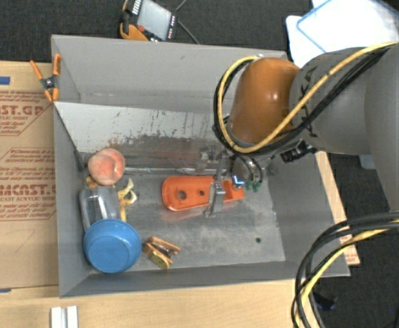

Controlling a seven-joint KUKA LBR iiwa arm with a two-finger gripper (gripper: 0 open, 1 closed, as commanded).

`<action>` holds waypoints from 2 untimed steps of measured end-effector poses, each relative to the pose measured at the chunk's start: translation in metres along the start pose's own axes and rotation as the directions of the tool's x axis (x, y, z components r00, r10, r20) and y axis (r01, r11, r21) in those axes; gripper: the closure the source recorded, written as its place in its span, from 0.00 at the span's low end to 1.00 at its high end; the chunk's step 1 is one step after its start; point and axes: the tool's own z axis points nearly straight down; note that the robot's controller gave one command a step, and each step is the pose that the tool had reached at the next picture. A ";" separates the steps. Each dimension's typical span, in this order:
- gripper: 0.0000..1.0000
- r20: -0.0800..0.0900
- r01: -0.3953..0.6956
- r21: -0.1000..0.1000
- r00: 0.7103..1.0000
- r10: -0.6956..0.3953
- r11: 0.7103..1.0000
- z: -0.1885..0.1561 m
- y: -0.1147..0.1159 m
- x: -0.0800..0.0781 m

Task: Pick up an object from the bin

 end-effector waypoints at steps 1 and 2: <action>0.00 0.008 0.000 0.000 1.000 0.000 1.000 -0.005 0.000 -0.002; 0.00 0.006 -0.073 -0.002 0.997 0.073 0.997 0.070 -0.022 -0.012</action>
Offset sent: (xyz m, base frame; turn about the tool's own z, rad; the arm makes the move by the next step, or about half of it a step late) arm 0.0115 -0.0225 -0.0698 0.0739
